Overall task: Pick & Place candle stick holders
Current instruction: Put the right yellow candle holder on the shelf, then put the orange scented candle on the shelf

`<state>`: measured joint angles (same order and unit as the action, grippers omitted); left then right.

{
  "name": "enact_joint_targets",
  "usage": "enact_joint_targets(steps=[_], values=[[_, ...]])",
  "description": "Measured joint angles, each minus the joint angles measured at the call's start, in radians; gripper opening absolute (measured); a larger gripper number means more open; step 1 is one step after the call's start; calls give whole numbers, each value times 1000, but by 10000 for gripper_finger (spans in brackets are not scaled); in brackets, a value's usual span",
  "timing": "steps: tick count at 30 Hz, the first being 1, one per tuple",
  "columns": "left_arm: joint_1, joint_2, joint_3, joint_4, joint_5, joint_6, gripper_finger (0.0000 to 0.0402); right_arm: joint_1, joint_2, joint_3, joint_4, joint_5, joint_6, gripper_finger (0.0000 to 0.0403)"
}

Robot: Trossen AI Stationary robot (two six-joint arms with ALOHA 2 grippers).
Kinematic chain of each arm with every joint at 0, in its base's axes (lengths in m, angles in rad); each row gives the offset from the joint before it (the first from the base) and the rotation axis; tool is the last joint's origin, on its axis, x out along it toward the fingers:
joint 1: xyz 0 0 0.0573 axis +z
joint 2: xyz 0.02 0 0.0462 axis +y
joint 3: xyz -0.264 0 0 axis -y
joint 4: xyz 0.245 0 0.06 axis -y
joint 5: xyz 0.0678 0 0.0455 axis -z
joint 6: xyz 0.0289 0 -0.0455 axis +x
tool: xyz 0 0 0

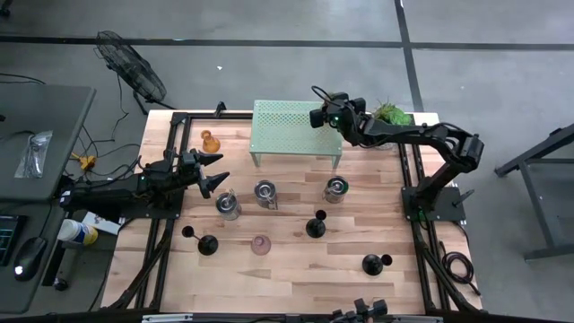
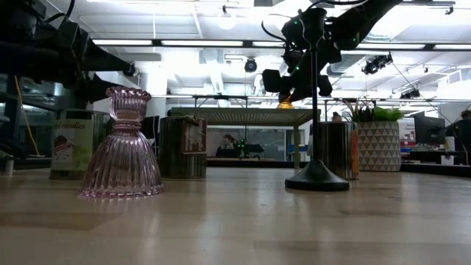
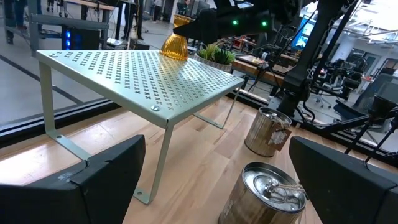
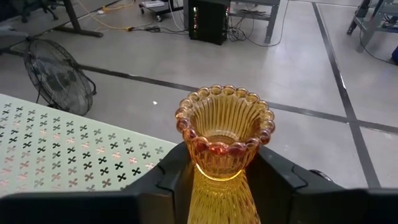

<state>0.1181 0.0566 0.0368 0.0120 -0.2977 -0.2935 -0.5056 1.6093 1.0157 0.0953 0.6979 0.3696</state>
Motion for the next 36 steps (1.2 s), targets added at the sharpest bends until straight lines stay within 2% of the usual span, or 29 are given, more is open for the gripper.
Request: enact_joint_targets(steps=[12, 28, 32, 36], values=[[0, 0, 0, 0, 0, 0, 391, 0, 1, -2, -7, -5, -5, 171], [0, 0, 0, 0, 0, 0, 391, 33, -32, -3, -62, -35, -4, 328], [0, 0, 0, 0, 0, 0, 391, 61, -54, -3, -122, -76, 24, 342], [0, 0, 0, 0, 0, 0, 391, 97, -102, -3, -232, -126, 118, 341]])
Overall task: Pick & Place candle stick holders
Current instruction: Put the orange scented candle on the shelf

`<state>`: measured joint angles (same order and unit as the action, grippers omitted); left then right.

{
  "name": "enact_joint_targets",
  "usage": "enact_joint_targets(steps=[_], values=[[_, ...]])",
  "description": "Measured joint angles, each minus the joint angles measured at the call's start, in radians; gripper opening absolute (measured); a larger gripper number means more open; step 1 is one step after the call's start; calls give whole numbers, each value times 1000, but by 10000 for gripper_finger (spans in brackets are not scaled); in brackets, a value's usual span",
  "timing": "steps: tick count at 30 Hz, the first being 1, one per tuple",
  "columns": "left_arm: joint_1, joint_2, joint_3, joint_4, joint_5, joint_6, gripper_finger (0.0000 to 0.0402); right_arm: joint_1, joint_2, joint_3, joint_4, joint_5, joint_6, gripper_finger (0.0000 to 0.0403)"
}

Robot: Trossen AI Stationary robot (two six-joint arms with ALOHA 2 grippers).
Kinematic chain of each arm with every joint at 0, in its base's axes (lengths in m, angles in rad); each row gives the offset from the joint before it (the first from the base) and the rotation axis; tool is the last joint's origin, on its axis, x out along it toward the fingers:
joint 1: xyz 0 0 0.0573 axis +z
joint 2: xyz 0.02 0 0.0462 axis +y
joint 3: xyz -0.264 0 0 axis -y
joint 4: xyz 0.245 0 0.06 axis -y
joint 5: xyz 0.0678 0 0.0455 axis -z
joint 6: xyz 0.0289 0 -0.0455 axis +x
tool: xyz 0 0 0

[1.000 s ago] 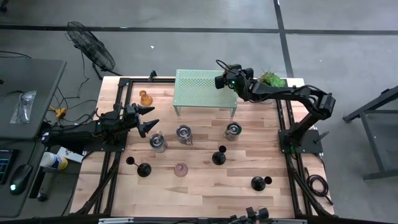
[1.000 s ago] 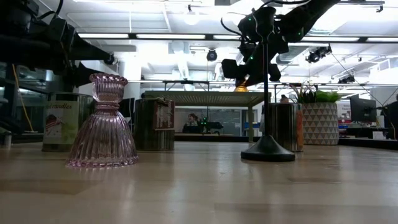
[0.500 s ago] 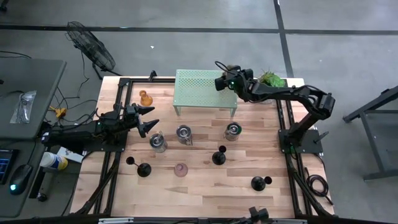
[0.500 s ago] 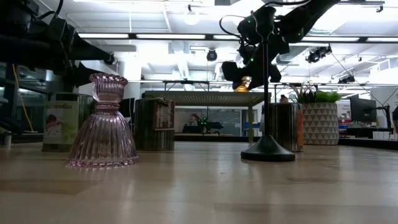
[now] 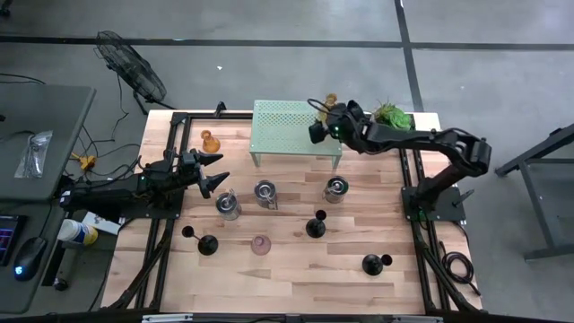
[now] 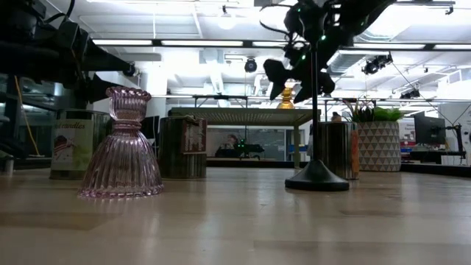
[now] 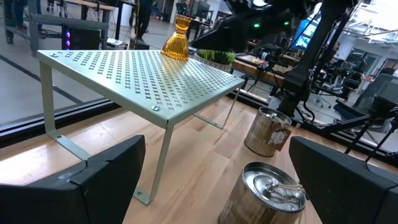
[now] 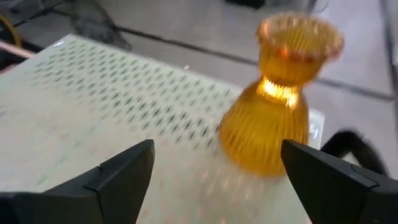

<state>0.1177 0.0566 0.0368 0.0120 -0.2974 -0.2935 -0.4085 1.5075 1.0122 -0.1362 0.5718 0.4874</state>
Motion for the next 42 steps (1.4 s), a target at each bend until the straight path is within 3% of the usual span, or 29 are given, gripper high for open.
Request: enact_joint_targets(steps=[8, 19, 23, 29, 37, 42], values=[[0, 0, 0, 0, 0, 0, 391, 77, -144, 1, -290, -36, 230, 330], [0, 0, 0, 0, -1, 0, 391, 177, -255, 2, -671, -335, 570, 311], [0, 0, 0, 0, -1, 0, 391, 184, -245, 2, -730, -452, 602, 306], [0, 0, 0, 0, -1, 0, 391, 203, -200, 2, -751, -526, 586, 298], [0, 0, 0, 0, -1, 0, 391, 226, -127, 2, -819, -562, 566, 285], [0, 0, 0, 0, -1, 0, 391, 226, -102, 2, -829, -577, 634, 278]])
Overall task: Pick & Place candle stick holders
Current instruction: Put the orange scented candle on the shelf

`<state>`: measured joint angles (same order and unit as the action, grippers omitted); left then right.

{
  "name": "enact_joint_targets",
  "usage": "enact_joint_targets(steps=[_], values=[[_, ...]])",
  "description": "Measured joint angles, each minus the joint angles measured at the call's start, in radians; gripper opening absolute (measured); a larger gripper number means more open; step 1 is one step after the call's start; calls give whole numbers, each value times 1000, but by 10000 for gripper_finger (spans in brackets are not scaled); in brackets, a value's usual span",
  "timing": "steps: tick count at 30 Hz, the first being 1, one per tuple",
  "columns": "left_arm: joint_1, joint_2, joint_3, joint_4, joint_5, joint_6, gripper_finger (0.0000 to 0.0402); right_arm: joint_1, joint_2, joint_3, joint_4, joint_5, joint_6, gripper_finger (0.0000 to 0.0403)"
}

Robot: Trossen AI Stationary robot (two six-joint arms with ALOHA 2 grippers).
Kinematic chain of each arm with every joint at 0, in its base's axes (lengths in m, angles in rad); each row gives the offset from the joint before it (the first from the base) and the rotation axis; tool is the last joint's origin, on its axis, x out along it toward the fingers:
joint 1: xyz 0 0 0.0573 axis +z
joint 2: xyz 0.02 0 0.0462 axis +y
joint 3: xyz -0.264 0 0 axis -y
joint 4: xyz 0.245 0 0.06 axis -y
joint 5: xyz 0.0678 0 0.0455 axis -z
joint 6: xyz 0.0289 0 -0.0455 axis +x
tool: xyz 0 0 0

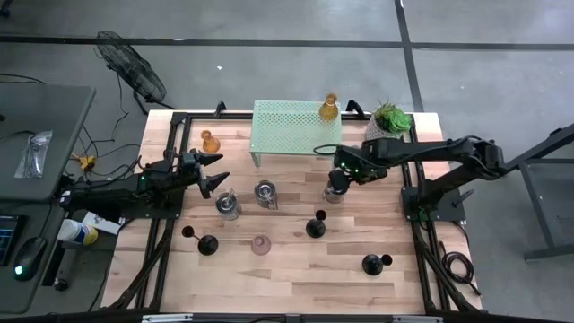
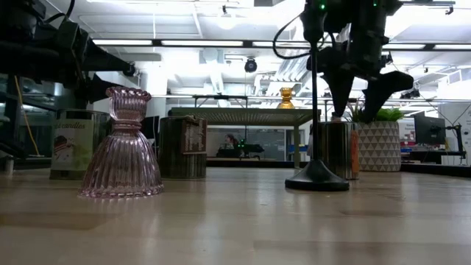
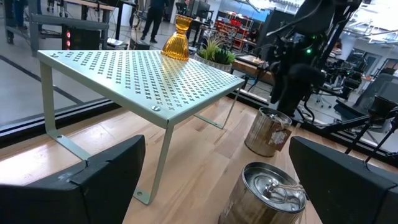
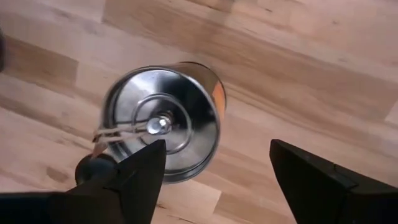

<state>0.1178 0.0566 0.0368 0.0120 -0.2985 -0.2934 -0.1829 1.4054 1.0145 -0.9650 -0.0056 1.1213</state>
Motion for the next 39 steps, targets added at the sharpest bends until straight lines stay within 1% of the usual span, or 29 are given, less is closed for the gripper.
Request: enact_joint_targets(steps=[9, 20, 30, 39], values=[[0, 0, 0, 0, 0, 0, 391, -9, 41, 0, -19, -9, 61, 268], [0, 0, 0, 0, 0, 0, 391, -10, 82, 3, -30, -26, 87, 258], [0, 0, 0, 0, 1, 0, 391, 6, 85, 3, -61, -12, 88, 258], [0, 0, 0, 0, 1, 0, 391, 13, 86, 3, -86, -25, 83, 258]])
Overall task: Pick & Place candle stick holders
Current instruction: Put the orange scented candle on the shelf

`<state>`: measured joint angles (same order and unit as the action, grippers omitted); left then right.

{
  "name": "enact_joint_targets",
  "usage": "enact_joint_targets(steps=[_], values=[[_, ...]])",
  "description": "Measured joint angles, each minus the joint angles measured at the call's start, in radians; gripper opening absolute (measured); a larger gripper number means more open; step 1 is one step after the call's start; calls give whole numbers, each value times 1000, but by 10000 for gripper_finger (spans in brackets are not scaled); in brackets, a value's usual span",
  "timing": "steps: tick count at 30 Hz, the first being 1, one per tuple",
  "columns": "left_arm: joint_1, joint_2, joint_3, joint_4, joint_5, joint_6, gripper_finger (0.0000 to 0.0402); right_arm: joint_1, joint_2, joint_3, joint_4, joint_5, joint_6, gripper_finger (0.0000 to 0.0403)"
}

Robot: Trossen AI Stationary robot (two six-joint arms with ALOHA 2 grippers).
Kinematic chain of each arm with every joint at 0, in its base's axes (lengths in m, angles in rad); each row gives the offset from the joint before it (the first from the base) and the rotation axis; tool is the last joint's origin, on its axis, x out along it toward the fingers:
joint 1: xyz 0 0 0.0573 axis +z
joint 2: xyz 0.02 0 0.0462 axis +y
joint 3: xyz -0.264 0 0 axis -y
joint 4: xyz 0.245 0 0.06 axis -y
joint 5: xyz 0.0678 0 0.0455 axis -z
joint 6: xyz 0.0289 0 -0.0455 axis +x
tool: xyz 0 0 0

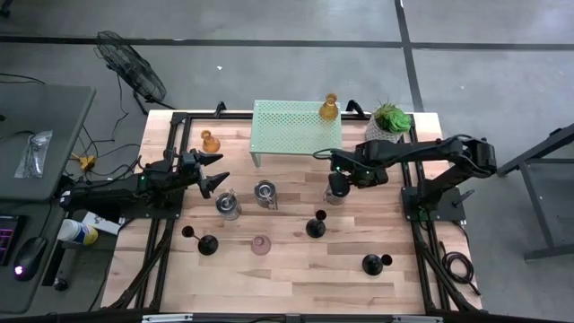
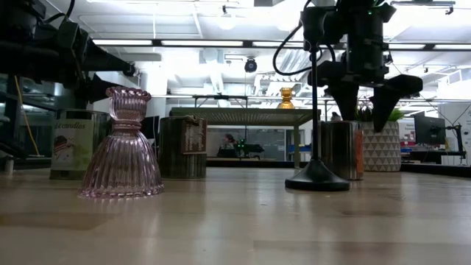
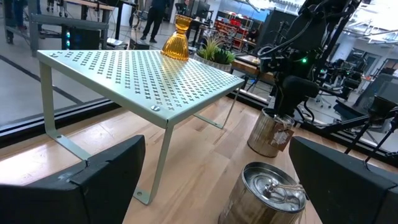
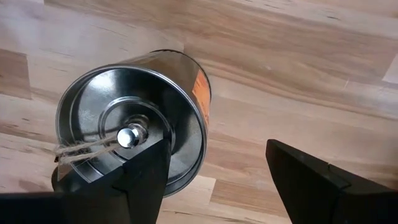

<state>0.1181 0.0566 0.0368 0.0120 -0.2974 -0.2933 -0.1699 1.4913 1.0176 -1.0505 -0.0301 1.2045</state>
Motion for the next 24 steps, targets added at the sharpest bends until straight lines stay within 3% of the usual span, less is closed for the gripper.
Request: enact_joint_targets(steps=[5, 24], values=[[0, 0, 0, 0, 0, 0, 391, 0, 1, -1, -10, -3, -4, 245], [0, 0, 0, 0, 0, 0, 391, 0, 2, -2, -17, 2, -31, 122]])
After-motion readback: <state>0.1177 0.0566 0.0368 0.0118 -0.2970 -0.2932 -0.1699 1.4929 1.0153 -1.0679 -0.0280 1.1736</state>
